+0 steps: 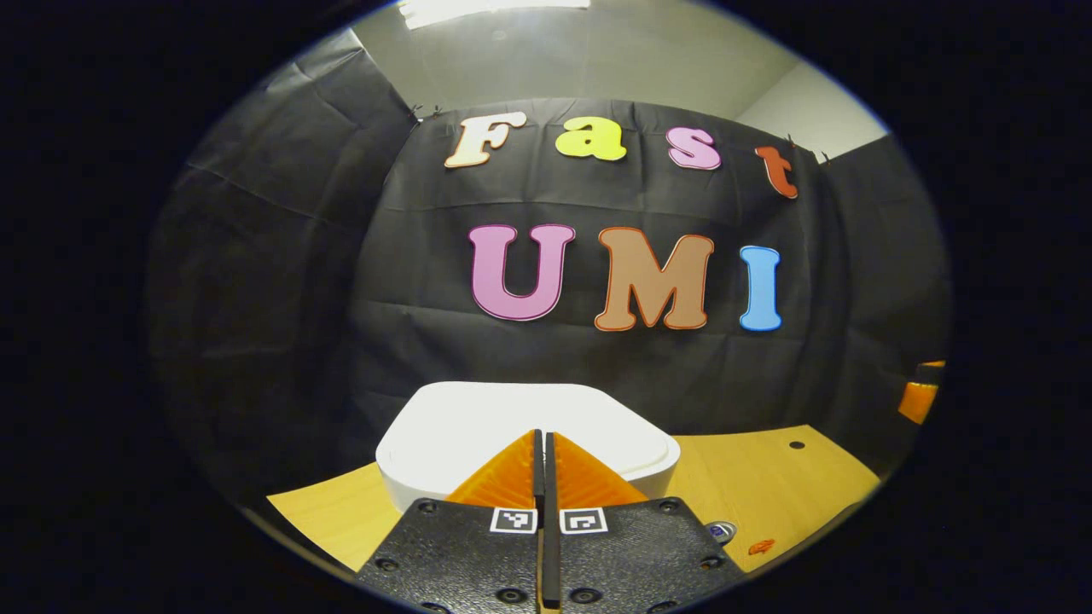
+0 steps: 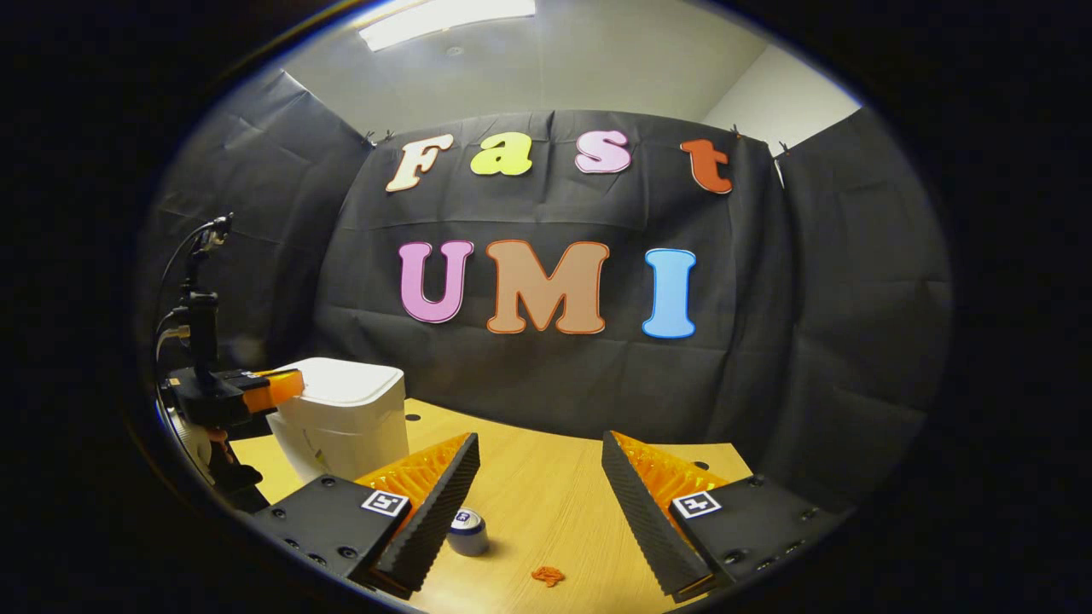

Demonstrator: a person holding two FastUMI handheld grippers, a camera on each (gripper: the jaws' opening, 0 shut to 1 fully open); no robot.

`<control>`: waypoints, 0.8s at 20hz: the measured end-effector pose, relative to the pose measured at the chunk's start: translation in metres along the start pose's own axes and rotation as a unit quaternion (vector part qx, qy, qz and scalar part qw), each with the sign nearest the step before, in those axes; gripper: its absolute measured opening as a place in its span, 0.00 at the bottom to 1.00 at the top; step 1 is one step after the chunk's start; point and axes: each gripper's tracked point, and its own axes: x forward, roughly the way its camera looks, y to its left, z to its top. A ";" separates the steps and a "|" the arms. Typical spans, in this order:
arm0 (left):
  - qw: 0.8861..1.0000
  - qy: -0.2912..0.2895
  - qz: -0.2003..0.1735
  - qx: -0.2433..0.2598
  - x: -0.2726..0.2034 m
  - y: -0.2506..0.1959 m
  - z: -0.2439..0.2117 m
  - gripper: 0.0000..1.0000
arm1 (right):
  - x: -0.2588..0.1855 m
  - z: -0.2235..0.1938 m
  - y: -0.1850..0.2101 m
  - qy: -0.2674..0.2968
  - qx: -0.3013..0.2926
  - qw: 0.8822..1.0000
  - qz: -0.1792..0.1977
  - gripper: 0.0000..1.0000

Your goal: Press the lid of the desktop garbage bin to open it, pick up the crumpled paper on the desktop and throw it into the bin, then pick up the pop can on the desktop and drop it into the bin, and finally close the garbage bin lid.

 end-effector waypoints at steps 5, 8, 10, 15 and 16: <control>0.998 -0.050 -0.008 0.040 0.000 -0.005 0.011 0.00 | -0.003 0.000 0.001 -0.003 0.000 1.000 0.005 0.96; 0.997 -0.031 -0.015 0.067 0.002 -0.004 0.010 0.00 | -0.007 -0.007 -0.007 0.004 0.006 1.000 -0.003 0.96; 0.997 -0.045 -0.010 0.063 0.000 -0.004 0.025 0.00 | -0.008 -0.010 -0.012 0.007 0.015 1.000 -0.006 0.96; 0.993 -0.107 -0.010 0.044 -0.014 -0.012 0.080 0.00 | -0.008 -0.018 -0.019 0.014 0.019 1.000 -0.009 0.96; 0.992 -0.116 -0.014 0.044 -0.018 -0.015 0.090 0.00 | -0.007 -0.021 -0.019 0.017 0.020 1.000 -0.008 0.96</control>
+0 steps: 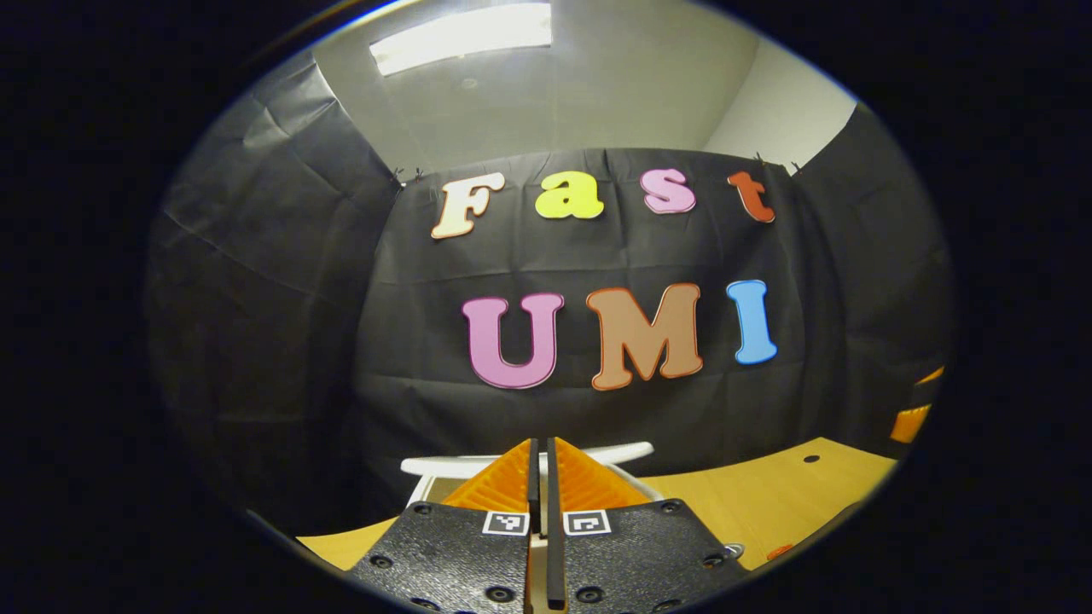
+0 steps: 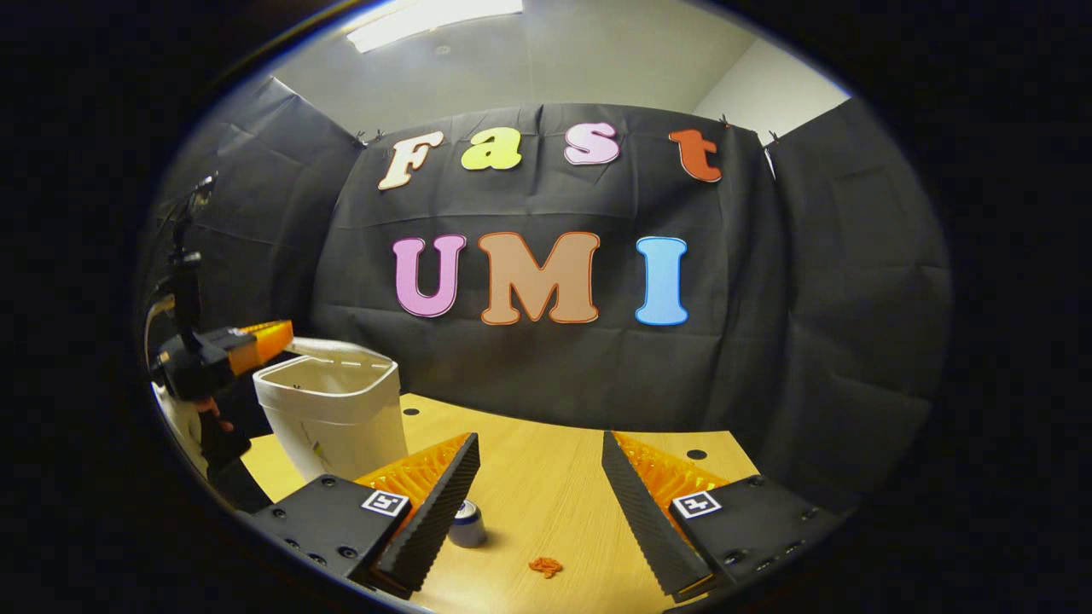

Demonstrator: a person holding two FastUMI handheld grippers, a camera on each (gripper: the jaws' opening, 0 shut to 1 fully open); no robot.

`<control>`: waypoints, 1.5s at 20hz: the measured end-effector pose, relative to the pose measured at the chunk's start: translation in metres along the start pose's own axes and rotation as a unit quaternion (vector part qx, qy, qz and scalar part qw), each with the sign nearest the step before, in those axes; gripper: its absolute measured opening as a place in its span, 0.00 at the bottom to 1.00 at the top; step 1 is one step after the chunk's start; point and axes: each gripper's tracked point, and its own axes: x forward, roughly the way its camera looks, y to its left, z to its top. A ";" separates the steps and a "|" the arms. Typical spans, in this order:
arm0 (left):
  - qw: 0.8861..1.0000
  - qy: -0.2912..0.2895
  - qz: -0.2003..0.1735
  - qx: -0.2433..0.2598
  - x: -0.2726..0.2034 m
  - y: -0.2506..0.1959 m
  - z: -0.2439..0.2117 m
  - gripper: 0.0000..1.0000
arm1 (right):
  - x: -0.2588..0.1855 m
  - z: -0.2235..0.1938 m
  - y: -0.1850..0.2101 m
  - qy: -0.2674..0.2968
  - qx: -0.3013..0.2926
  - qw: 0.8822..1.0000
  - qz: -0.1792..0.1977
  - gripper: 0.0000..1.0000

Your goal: Press the lid of the desktop garbage bin to open it, pick up the crumpled paper on the desktop and throw it into the bin, then pick up the pop can on the desktop and drop it into the bin, and finally close the garbage bin lid.

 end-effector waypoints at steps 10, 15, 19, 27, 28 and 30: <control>0.999 -0.005 -0.036 -0.013 -0.043 -0.039 0.013 0.35 | 0.024 -0.079 -0.021 0.070 0.013 0.997 0.006 0.96; 1.000 0.011 -0.010 0.007 -0.056 -0.038 0.004 0.82 | 0.046 -0.129 -0.025 0.111 0.008 0.993 0.024 0.96; 1.000 0.014 0.017 0.020 -0.064 -0.028 0.004 0.95 | 0.064 -0.179 -0.014 0.170 0.005 0.984 0.050 0.97; 0.996 0.038 0.071 0.043 -0.082 -0.001 -0.004 0.99 | 0.083 -0.268 -0.011 0.308 0.004 0.948 0.079 0.98; 0.995 0.043 0.077 0.046 -0.082 0.003 -0.006 0.99 | 0.084 -0.270 -0.011 0.313 0.002 0.946 0.080 0.98; 0.994 0.048 0.085 0.048 -0.086 0.007 -0.008 0.95 | 0.090 -0.278 -0.010 0.325 -0.006 0.942 0.083 0.97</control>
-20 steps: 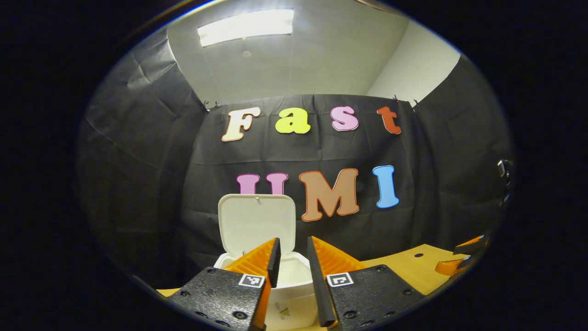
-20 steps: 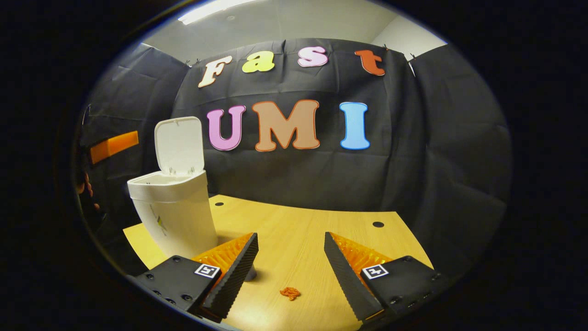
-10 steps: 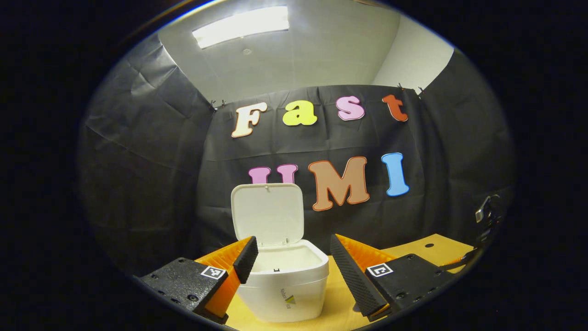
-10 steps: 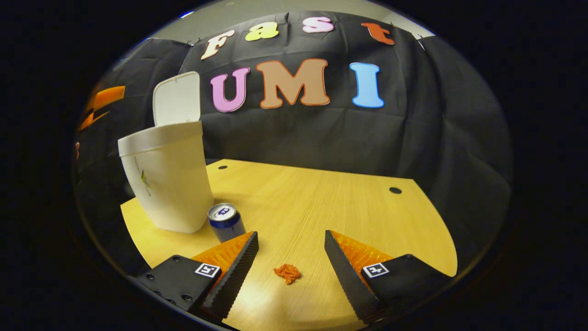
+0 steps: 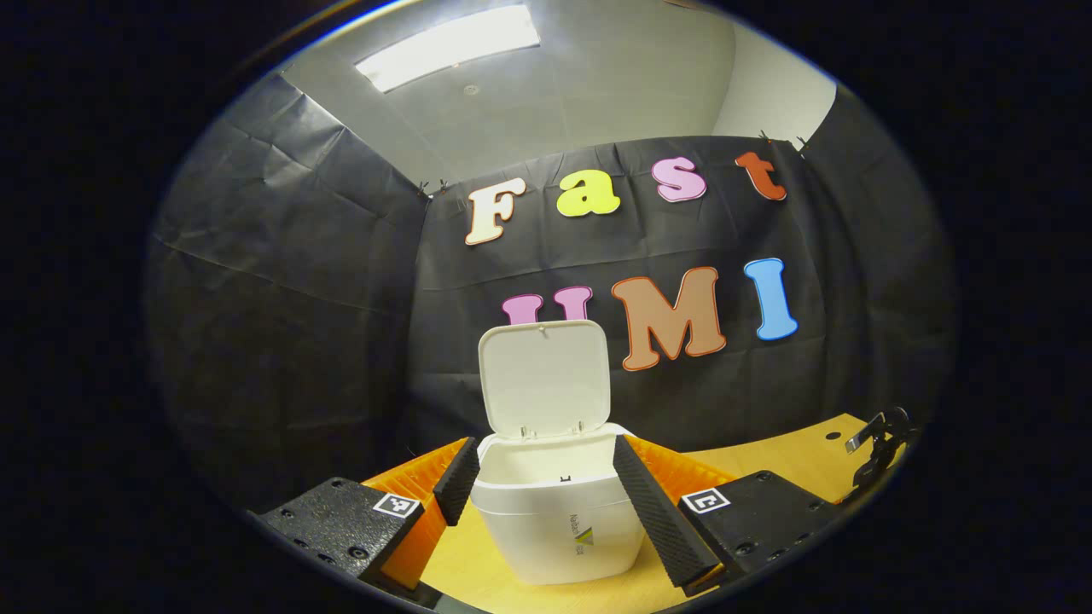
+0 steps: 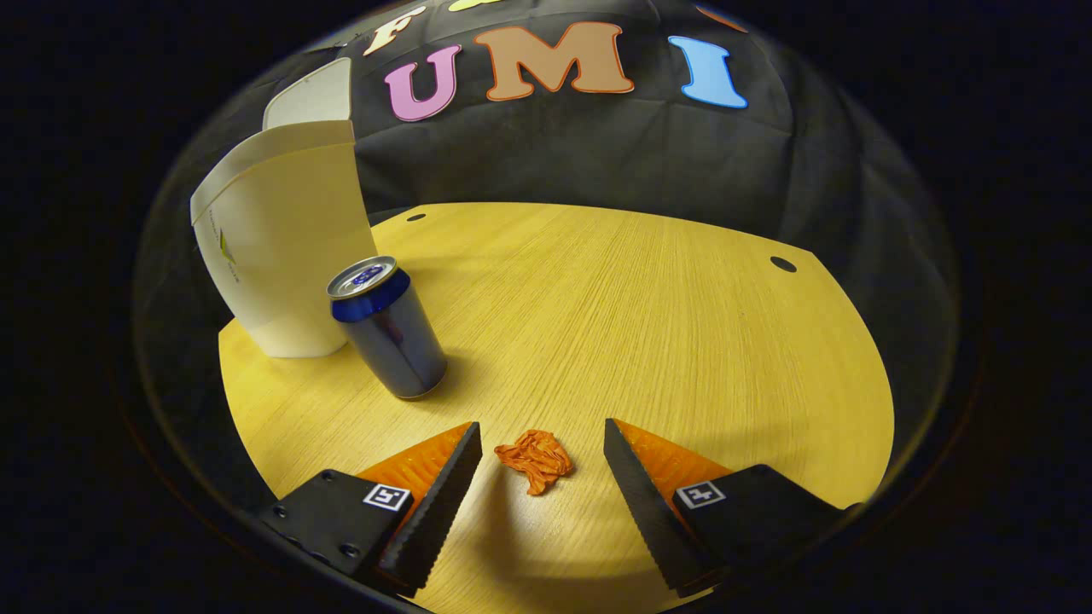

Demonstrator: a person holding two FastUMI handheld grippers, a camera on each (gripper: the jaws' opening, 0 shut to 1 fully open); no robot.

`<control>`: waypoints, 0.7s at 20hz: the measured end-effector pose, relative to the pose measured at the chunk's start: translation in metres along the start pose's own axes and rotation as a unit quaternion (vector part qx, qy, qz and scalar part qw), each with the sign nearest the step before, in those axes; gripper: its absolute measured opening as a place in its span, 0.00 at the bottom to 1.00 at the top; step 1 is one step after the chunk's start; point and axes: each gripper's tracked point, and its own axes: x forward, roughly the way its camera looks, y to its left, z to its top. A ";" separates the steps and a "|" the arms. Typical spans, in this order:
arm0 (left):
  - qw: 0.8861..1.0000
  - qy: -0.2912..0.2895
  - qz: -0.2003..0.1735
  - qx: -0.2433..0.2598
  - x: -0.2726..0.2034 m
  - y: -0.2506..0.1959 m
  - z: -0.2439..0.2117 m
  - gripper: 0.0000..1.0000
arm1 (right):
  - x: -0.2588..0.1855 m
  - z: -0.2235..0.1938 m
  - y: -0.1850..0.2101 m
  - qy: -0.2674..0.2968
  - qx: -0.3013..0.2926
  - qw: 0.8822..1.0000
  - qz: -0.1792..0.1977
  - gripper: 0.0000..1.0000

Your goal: Press the lid of the desktop garbage bin to open it, pick up the crumpled paper on the desktop and throw it into the bin, then pick up the pop can on the desktop and drop it into the bin, and finally close the garbage bin lid.

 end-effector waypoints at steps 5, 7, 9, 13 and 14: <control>1.000 0.004 -0.004 -0.008 0.002 -0.004 -0.004 0.95 | 0.006 -0.012 0.011 0.032 0.005 0.999 0.017 0.55; 1.000 0.005 -0.009 -0.010 0.003 -0.006 -0.006 0.95 | 0.005 -0.009 0.012 0.026 0.006 1.000 0.014 0.43; 1.000 0.005 -0.013 -0.013 0.005 -0.006 -0.006 0.95 | 0.004 -0.010 0.010 0.027 0.002 1.000 0.009 0.33; 1.000 0.002 -0.016 -0.016 0.004 -0.004 -0.006 0.95 | -0.005 0.005 0.007 0.001 -0.006 1.000 -0.010 0.20; 1.000 0.002 -0.017 -0.021 0.005 -0.002 -0.009 0.95 | -0.010 0.013 0.006 -0.007 -0.007 1.000 -0.011 0.20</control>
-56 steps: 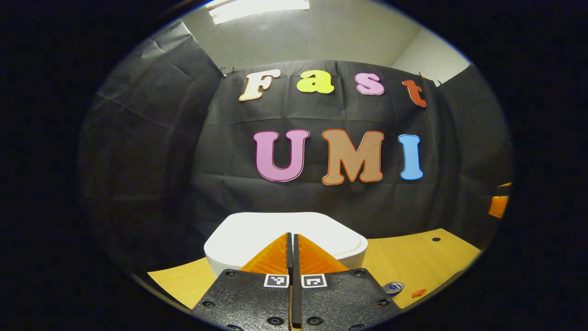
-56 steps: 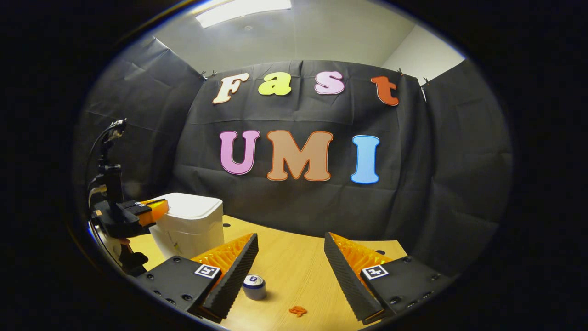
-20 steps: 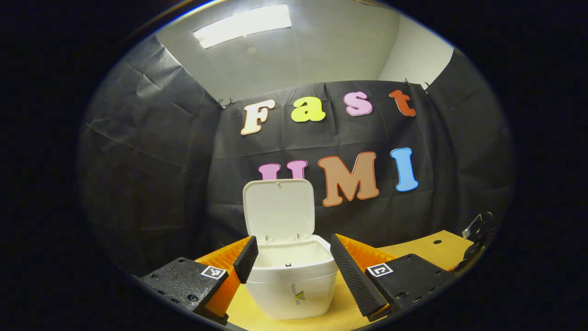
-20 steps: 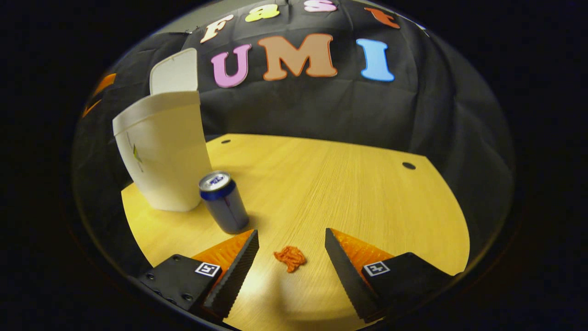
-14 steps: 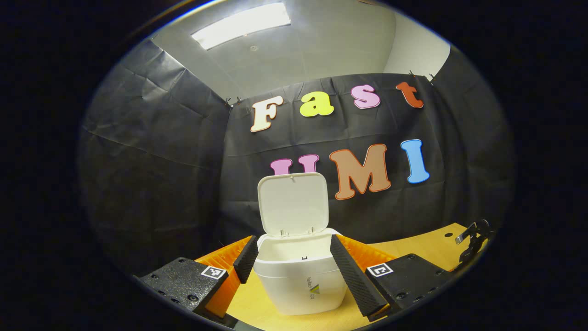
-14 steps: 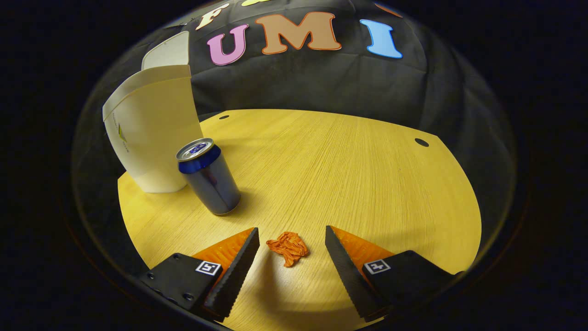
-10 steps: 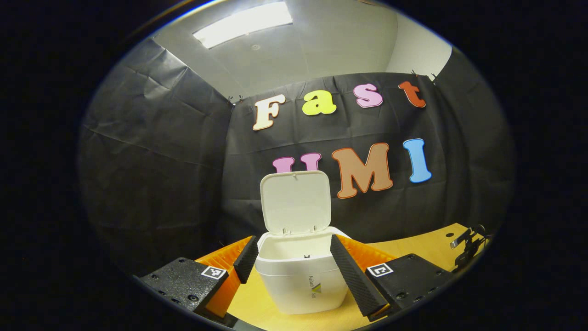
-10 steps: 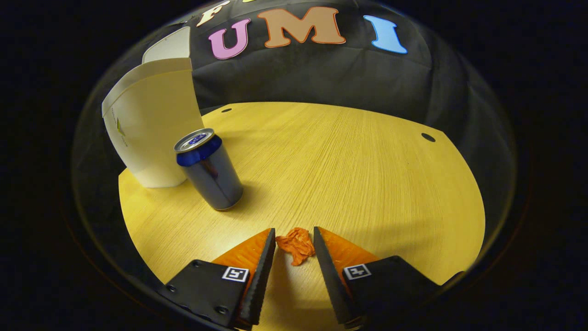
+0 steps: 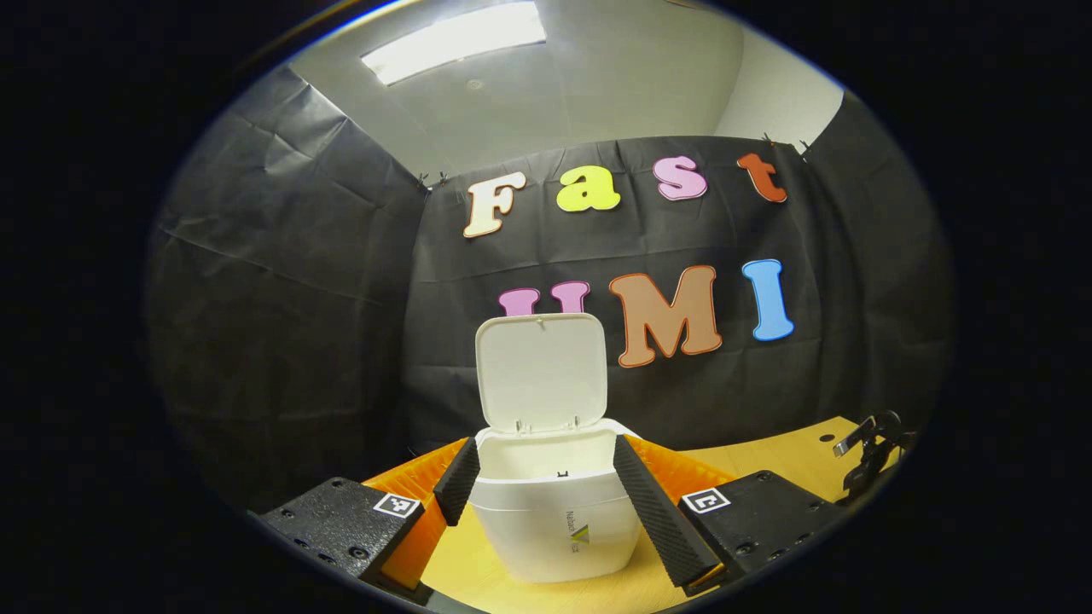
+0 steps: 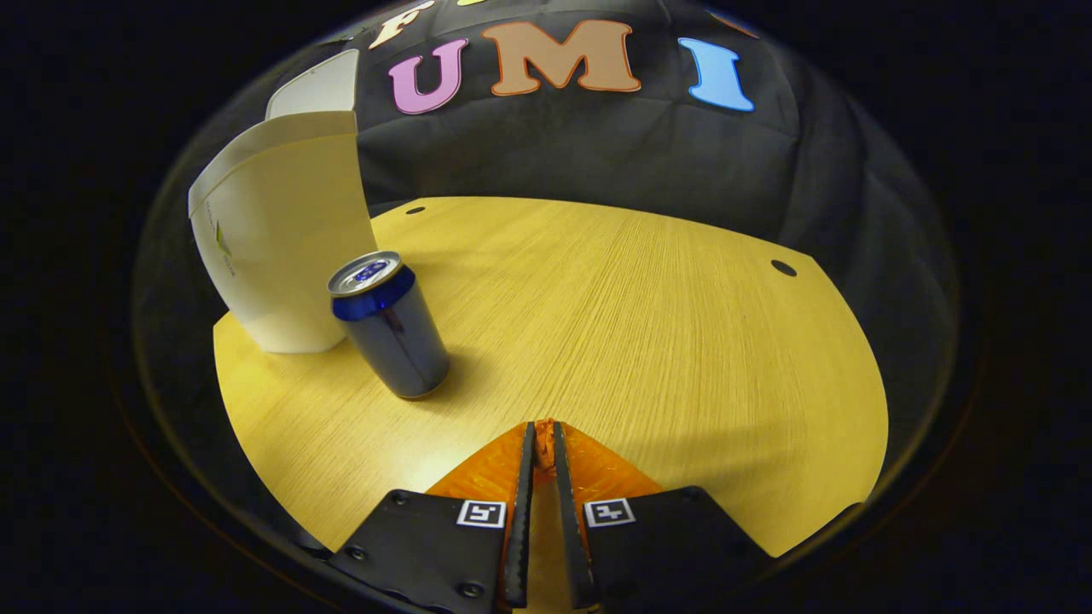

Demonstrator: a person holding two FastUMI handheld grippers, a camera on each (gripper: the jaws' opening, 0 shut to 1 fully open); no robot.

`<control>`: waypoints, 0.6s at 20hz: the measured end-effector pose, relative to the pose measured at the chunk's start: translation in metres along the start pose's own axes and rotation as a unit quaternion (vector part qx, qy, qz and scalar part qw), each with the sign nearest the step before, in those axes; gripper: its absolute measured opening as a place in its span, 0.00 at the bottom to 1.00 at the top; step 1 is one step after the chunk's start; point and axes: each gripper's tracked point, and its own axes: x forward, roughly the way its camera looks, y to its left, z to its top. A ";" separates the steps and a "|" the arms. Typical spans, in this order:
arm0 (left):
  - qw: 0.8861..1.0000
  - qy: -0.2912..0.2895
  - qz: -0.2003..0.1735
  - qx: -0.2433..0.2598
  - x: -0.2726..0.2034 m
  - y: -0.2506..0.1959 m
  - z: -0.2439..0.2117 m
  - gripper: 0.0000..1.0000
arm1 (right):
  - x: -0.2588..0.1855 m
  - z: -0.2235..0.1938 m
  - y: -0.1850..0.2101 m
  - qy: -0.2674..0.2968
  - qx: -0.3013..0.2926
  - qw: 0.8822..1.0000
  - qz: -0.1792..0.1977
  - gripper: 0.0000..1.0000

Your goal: Press the lid of the desktop garbage bin to open it, pick up the crumpled paper on the desktop and throw it into the bin, then pick up the pop can on the desktop and drop it into the bin, and finally close the garbage bin lid.

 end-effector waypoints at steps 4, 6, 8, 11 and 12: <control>1.000 0.006 -0.001 -0.015 -0.003 0.003 -0.006 0.95 | -0.029 0.039 0.002 -0.041 0.009 0.999 0.011 0.19; 1.000 0.009 -0.001 -0.022 -0.005 0.004 -0.009 0.95 | -0.048 0.072 0.009 -0.073 0.005 0.997 0.018 0.19; 1.000 0.013 0.001 -0.028 -0.009 0.007 -0.013 0.95 | -0.072 0.109 0.023 -0.108 -0.004 0.994 0.033 0.19; 0.999 0.009 0.008 -0.036 -0.013 0.014 -0.011 0.95 | -0.105 0.167 0.056 -0.157 -0.017 0.984 0.083 0.19; 0.999 0.008 0.011 -0.036 -0.015 0.016 -0.011 0.95 | -0.113 0.182 0.068 -0.168 -0.026 0.980 0.102 0.19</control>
